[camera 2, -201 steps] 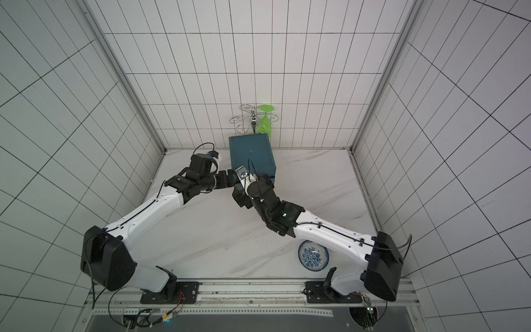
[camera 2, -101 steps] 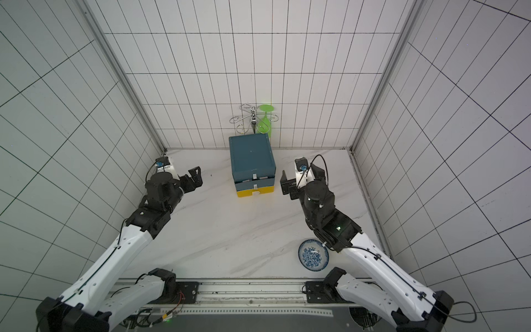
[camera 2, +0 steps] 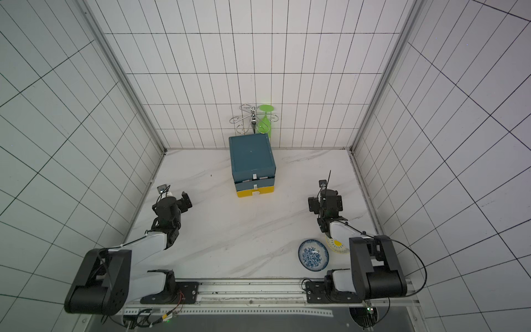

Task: Place the plugs into the drawer by color
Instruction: Reset both arms

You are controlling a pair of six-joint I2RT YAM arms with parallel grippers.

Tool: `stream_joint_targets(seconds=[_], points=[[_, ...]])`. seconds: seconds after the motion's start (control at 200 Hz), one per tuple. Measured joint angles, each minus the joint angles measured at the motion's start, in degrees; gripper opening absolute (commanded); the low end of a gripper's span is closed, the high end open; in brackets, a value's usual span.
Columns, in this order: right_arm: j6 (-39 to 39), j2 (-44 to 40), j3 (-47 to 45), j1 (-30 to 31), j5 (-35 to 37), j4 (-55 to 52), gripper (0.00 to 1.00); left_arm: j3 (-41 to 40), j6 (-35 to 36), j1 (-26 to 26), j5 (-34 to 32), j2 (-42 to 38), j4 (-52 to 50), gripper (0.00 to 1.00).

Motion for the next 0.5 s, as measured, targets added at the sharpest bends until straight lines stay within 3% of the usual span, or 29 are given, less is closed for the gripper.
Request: stream_joint_targets(seconds=[0.13,0.29,0.39,0.5], points=[[1.14,2.51,-0.26,-1.77,0.2,8.22,0.99,2.86,0.55,0.9,2.84,3.65,2.82,0.99],[4.48,7.04,0.02,-6.27,-1.27,13.81,0.99,3.34,0.94,2.03,5.6,14.08,17.35,0.99],[6.25,8.55,0.13,-9.49,-3.8,15.15,0.99,3.8,1.09,2.12,7.06,15.52,14.51,0.99],[7.28,9.57,0.17,-10.25,-4.87,17.07,0.99,3.93,1.88,2.12,8.24,15.82,18.01,0.99]])
